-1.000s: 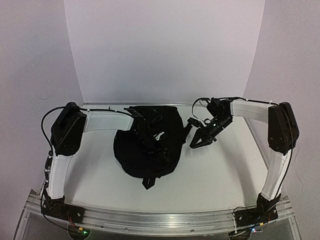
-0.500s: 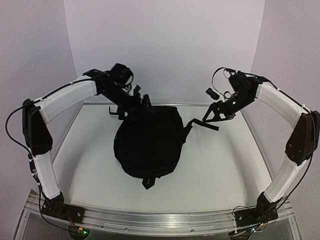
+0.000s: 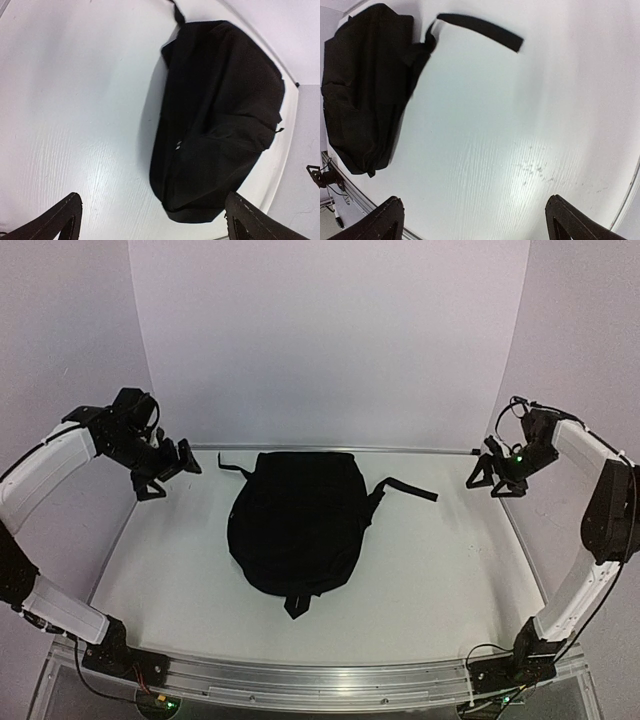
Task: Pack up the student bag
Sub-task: Reset both arms
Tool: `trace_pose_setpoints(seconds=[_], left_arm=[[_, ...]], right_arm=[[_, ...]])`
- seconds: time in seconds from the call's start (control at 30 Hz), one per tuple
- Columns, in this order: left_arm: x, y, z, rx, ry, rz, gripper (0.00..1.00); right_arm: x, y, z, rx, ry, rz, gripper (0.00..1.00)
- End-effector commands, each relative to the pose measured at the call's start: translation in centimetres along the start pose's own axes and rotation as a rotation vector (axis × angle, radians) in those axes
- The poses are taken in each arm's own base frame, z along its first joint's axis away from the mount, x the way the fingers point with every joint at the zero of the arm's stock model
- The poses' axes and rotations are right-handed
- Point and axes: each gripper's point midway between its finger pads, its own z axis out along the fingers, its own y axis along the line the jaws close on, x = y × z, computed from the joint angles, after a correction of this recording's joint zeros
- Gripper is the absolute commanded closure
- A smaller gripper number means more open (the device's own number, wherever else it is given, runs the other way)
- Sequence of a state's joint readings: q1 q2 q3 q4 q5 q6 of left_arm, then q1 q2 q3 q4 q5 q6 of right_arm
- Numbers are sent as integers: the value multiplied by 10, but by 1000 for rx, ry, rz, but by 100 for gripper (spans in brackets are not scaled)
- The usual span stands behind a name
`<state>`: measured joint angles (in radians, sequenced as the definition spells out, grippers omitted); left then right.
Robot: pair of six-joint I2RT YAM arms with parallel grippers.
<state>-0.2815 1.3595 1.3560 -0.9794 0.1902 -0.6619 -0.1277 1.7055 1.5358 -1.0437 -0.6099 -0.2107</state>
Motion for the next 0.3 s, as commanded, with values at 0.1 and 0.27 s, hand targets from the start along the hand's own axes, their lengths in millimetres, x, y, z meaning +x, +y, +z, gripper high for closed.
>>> trace_pose_setpoints(seconds=[0.1, 0.27], left_arm=[[39, 67, 23, -167, 53, -129, 0], [46, 77, 38, -184, 87, -151, 0]], right_arm=[[31, -20, 20, 54, 80, -31, 2], [39, -20, 19, 65, 89, -44, 2]])
